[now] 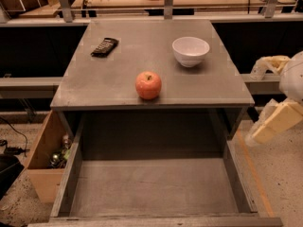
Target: Place apple into top drawer
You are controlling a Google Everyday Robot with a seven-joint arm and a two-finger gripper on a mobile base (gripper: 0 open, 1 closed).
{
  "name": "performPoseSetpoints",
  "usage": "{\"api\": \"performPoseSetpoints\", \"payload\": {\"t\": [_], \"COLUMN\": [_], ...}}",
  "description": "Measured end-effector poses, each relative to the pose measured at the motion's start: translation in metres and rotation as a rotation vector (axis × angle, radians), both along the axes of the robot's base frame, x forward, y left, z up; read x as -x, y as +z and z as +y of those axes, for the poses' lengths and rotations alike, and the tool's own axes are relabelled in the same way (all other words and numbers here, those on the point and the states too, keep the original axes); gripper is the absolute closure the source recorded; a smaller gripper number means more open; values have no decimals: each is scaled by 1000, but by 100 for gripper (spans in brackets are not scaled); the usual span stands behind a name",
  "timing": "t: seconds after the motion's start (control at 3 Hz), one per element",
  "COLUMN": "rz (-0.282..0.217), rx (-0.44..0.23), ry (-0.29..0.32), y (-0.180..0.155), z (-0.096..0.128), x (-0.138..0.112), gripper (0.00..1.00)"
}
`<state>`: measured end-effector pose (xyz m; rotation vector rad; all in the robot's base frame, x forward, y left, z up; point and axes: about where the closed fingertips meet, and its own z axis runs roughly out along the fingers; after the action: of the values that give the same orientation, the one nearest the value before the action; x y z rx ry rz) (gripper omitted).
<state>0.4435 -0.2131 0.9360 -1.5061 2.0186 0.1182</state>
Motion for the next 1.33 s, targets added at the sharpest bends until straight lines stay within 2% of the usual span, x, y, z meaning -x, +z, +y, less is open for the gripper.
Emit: {"api": "performPoseSetpoints", "payload": {"t": [0.33, 0.67, 1.0, 1.33], "rz": [-138, -361, -418, -417], "rx": [-215, -477, -584, -580], "ry": [44, 51, 61, 63], "y": [-16, 10, 27, 30], "z": [17, 34, 64, 66], "x": [-32, -85, -102, -100], "gripper": [0, 0, 0, 0]}}
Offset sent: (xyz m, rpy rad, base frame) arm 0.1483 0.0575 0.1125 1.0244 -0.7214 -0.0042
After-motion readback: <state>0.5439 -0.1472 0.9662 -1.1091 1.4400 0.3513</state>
